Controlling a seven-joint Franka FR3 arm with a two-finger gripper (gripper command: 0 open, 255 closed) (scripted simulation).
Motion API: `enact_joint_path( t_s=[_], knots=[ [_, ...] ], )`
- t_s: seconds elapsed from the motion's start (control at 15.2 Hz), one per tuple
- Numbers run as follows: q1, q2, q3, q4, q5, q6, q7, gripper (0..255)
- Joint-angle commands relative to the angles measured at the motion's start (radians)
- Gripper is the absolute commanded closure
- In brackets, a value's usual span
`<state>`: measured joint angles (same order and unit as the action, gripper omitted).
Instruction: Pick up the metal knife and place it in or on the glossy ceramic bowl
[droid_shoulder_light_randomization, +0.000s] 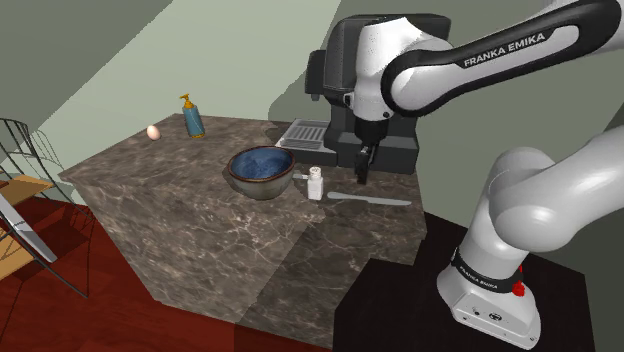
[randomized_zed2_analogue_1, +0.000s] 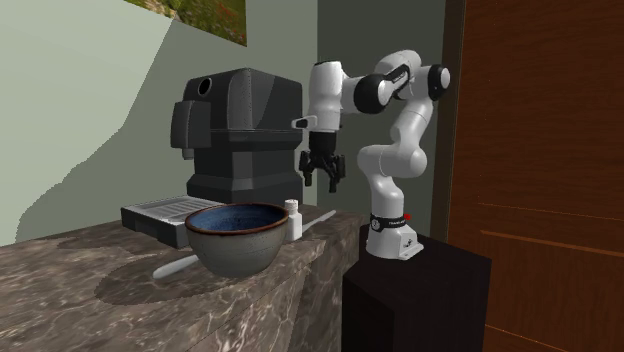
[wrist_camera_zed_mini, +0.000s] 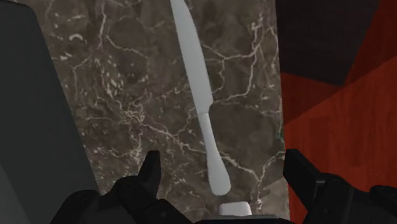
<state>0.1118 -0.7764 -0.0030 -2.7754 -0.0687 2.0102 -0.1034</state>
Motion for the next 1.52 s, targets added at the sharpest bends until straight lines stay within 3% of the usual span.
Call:
enact_joint_path(
  t_s=[0.0,0.13,0.59,1.12,1.19,1.45],
  knots=[
    [0.011,0.019,0.004,-0.065,-0.048,0.102,-0.059,0],
    [0.016,0.038,0.008,-0.120,-0.092,0.189,-0.100,0],
    [-0.003,0.122,0.002,-0.172,-0.116,0.325,-0.091,0],
    [-0.005,0.130,0.002,-0.175,-0.118,0.337,-0.090,0],
    [-0.005,0.130,0.002,-0.175,-0.118,0.337,-0.090,255],
    [-0.005,0.131,0.001,-0.174,-0.119,0.338,-0.090,255]
  ],
)
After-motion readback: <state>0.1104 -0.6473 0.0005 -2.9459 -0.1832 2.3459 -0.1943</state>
